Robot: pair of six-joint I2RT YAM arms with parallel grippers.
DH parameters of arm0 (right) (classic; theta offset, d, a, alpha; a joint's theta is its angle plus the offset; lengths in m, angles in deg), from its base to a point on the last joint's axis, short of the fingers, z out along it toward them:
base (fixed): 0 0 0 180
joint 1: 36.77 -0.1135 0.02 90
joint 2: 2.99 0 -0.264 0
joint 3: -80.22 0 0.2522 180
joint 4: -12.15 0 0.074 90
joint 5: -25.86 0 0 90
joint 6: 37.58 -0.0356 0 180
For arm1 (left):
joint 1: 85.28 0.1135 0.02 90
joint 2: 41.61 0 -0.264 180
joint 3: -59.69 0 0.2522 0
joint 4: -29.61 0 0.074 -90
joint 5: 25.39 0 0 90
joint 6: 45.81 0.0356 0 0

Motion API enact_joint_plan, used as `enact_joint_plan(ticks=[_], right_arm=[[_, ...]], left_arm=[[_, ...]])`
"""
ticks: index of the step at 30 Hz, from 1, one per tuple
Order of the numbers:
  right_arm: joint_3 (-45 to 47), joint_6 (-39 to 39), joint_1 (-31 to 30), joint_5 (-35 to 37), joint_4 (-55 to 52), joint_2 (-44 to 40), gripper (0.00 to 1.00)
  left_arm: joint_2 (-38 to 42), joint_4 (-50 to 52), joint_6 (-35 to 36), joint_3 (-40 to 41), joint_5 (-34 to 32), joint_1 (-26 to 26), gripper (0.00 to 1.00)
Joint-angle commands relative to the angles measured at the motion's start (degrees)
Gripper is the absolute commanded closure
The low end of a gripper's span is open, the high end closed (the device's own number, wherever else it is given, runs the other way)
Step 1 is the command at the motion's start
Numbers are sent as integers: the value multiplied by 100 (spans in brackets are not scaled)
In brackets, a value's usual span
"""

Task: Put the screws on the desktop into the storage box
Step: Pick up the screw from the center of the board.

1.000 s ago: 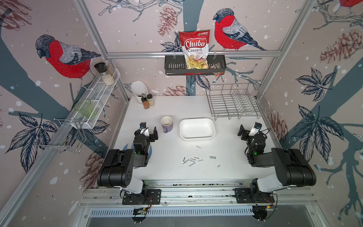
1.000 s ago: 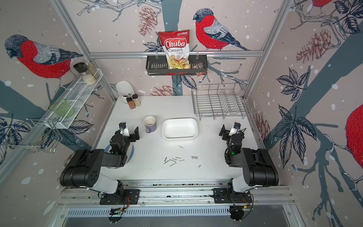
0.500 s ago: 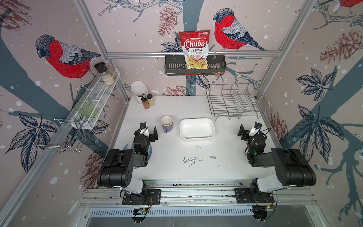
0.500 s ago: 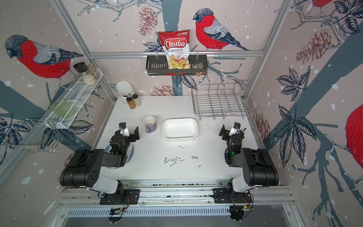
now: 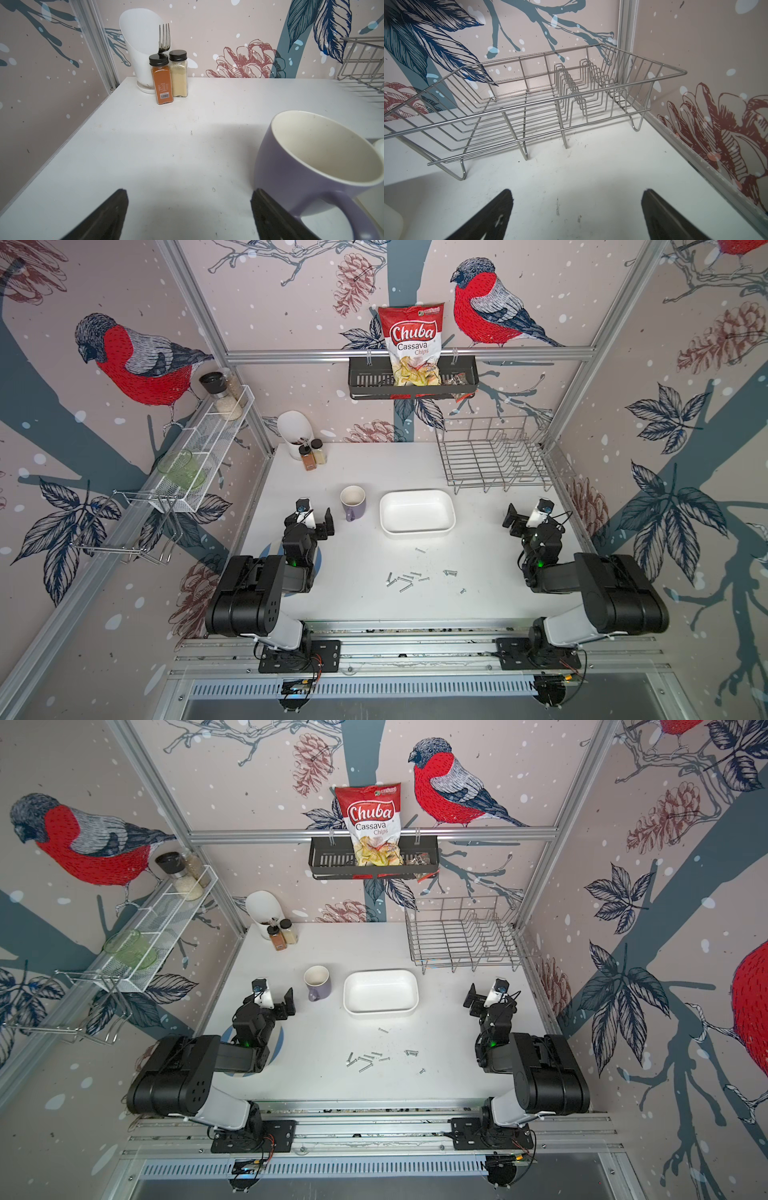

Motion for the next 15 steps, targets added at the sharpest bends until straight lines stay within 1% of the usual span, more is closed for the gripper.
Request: enact_joint_plan(ticks=[1,4,6,7,9,11,13,15], right_arm=[[-10,6,14,-51,176,-25,0],[-4,14,30,-119,212,-46,0],[-57,40,29,-179,-83,-248,0],[-142,82,-9,-174,-401,-460,0],[-525,251,-175,-292,-1532,-851,0],[-987,533,-592,-400,-2440,-1145,0],[-1251,862,-1180,-477,-3014,-1325,0],[-1503,1054,-1785,-620,-3476,-1431,0]], left_arm=[[-3,-280,-43,-15,-33,-7,5],[34,-273,-64,-12,-102,-3,5],[324,69,-78,-84,-167,-10,5],[588,476,-108,-185,-266,-31,5],[1095,1224,-167,-376,-579,-135,5],[1561,1616,-169,-444,-824,-338,5],[2008,1972,-107,-481,-1119,-571,5],[2478,2345,-293,-534,-1159,-726,6]])
